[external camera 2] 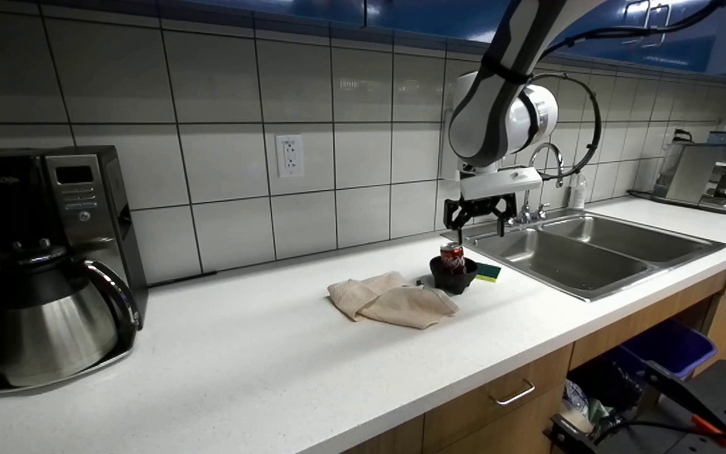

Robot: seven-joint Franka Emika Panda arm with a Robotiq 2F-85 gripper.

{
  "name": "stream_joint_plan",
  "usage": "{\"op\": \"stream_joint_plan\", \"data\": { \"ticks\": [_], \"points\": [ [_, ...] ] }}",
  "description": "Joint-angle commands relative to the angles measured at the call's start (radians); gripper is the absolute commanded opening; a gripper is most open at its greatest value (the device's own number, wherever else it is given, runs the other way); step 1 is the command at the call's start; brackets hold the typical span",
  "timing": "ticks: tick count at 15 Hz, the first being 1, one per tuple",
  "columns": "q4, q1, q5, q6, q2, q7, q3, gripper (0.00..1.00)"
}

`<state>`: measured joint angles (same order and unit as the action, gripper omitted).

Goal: Put the red can in the black bowl

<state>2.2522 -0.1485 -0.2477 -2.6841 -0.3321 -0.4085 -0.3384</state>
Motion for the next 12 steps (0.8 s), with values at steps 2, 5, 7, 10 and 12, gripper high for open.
{"op": "stream_joint_plan", "data": {
  "ticks": [2,5,7,10,12],
  "points": [
    [0.202,0.038,-0.070,-0.042,0.188,0.012,0.022,1.00],
    [0.291,0.070,-0.083,-0.054,0.273,0.043,0.043,1.00],
    [0.345,0.099,-0.084,-0.062,0.324,0.072,0.063,1.00],
    [0.423,0.146,-0.073,-0.083,0.398,0.132,0.096,1.00],
    [0.470,0.174,-0.059,-0.089,0.443,0.183,0.118,1.00]
  ]
}}
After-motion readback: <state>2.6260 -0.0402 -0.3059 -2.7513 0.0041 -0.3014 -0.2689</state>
